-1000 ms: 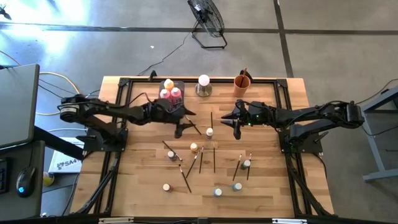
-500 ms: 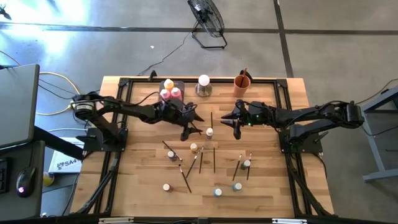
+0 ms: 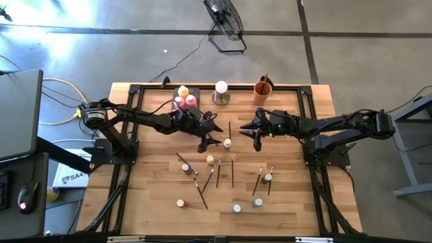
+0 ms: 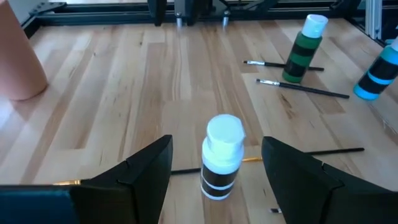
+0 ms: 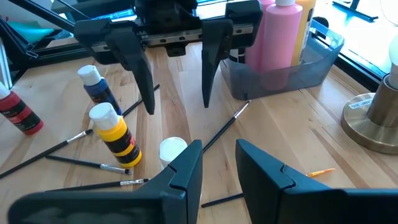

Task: Pick & Place Paint Supplies
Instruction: Put the small white black paint bottle into the gray bin

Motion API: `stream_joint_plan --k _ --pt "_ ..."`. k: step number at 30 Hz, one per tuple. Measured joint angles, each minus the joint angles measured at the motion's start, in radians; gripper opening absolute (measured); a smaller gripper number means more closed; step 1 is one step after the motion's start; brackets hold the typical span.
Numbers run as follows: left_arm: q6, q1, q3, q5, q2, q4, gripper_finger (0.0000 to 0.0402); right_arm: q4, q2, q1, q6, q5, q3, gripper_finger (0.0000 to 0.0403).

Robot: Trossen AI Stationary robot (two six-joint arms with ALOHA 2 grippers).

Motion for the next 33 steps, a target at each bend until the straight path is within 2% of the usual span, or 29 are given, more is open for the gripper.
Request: stream_joint_plan --k 20,25,33 --pt "-0.006 0.000 0.000 0.002 0.000 0.009 0.0242 0.000 0.000 0.000 0.000 0.000 0.000 0.0091" --pt "-0.006 0.000 0.000 0.060 0.000 0.018 0.0242 0.000 0.000 0.000 0.000 0.000 0.000 0.0091" --pt "-0.006 0.000 0.000 0.072 0.000 0.038 0.0242 0.000 0.000 0.000 0.000 0.000 0.000 0.0091"
